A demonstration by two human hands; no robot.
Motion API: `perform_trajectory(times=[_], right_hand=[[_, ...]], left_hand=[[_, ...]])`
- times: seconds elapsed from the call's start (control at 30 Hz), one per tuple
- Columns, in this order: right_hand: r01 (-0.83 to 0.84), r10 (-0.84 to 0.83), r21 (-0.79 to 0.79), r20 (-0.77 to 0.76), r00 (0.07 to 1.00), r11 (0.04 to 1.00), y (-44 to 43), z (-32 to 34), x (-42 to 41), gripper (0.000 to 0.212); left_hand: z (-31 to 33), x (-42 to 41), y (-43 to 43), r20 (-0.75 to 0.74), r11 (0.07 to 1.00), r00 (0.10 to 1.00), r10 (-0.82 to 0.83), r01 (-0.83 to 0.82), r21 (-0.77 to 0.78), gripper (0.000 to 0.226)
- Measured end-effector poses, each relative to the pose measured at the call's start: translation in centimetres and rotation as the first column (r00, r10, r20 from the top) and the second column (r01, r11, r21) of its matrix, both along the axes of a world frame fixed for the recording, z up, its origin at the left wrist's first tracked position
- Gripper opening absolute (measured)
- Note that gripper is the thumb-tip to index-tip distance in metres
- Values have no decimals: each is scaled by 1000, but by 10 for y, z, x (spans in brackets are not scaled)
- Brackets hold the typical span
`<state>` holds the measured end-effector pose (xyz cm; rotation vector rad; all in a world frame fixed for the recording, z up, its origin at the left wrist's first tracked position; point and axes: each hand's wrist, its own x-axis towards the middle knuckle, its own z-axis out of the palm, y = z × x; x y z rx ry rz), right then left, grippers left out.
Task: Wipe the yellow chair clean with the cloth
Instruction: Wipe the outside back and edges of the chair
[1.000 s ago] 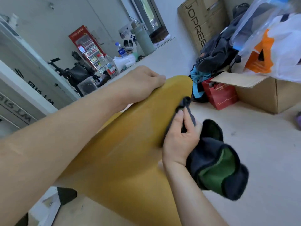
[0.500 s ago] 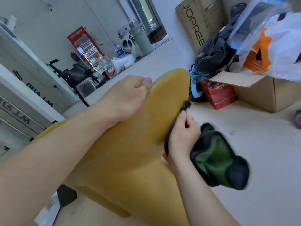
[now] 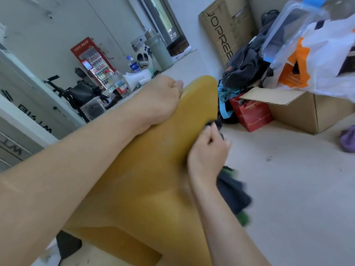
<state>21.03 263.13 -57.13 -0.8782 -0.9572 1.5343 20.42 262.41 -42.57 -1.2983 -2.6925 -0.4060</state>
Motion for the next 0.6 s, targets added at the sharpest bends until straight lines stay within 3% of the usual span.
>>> perform_trajectory(times=[0.1, 0.17, 0.23, 0.3, 0.37, 0.43, 0.53, 0.6], right_hand=[[170, -145, 392, -93, 985, 904, -27, 45, 13, 36], [220, -199, 503, -97, 975, 836, -27, 43, 12, 36], [195, -194, 380, -41, 980, 904, -7, 7, -1, 38], [-29, 27, 84, 20, 999, 996, 4, -25, -5, 37], [-162, 164, -43, 62, 984, 986, 1, -33, -5, 35], [-37, 30, 174, 40, 999, 984, -14, -5, 2, 39], [220, -200, 564, -99, 975, 796, -35, 37, 11, 42], [267, -250, 598, -114, 962, 756, -29, 31, 9, 40]], left_hand=[[3, -5, 5, 82, 1000, 997, 7, -9, 28, 38], [4, -2, -4, 140, 999, 990, 35, -38, 21, 41], [6, 0, -17, 168, 998, 984, 62, -61, -11, 41], [6, 4, -31, 207, 997, 977, 57, -46, -59, 38], [3, 3, -39, 99, 987, 995, -27, 42, -157, 41], [3, -1, -43, -34, 979, 993, -116, 108, -174, 38], [0, -9, -48, 132, 976, 968, -215, 216, 4, 31], [-1, -11, -49, 172, 976, 961, -219, 216, 38, 31]])
